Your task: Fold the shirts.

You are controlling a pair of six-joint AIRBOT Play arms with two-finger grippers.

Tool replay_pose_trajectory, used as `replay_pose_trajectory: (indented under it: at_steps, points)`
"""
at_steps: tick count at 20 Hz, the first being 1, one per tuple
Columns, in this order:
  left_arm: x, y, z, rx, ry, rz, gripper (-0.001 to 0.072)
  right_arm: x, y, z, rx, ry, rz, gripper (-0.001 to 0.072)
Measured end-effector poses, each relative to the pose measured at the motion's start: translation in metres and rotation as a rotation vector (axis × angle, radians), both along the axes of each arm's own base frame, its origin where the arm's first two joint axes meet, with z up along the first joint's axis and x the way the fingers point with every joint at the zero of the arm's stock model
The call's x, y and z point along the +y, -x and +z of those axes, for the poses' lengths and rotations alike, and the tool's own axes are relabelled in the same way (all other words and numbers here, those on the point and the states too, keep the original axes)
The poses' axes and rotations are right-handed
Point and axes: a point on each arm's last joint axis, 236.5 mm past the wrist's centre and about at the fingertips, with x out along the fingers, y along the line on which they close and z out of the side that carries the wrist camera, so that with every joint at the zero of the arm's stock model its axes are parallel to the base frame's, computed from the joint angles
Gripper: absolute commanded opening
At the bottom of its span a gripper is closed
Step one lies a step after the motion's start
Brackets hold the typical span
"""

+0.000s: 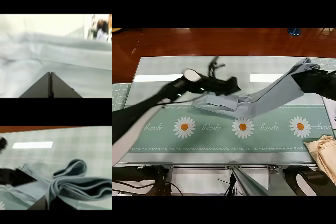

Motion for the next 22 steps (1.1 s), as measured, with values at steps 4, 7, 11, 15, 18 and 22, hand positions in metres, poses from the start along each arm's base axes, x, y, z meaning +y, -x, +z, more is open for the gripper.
replay_pose_trajectory:
  at_steps: [4, 7, 11, 15, 18, 22]
  points:
    - [0.126, -0.047, 0.076, -0.150, -0.012, 0.194, 0.0028, 0.037, -0.038, -0.010, -0.037, -0.040, 0.039, 0.0026]
    - [0.206, -0.051, 0.117, -0.216, -0.027, 0.313, 0.0028, 0.084, -0.069, -0.026, -0.045, -0.136, 0.062, 0.0026]
    - [0.268, -0.037, 0.144, -0.249, -0.051, 0.396, 0.0028, 0.164, -0.084, -0.072, 0.009, -0.223, 0.115, 0.0028]
    - [0.279, -0.020, 0.149, -0.244, -0.065, 0.370, 0.0028, 0.234, -0.078, -0.127, 0.062, -0.263, 0.137, 0.0536]
    - [0.276, -0.012, 0.148, -0.239, -0.070, 0.340, 0.0029, 0.254, -0.077, -0.142, 0.068, -0.300, 0.111, 0.0534]
    - [0.273, -0.008, 0.148, -0.243, -0.076, 0.314, 0.0029, 0.220, -0.102, -0.105, -0.029, -0.321, 0.048, 0.0533]
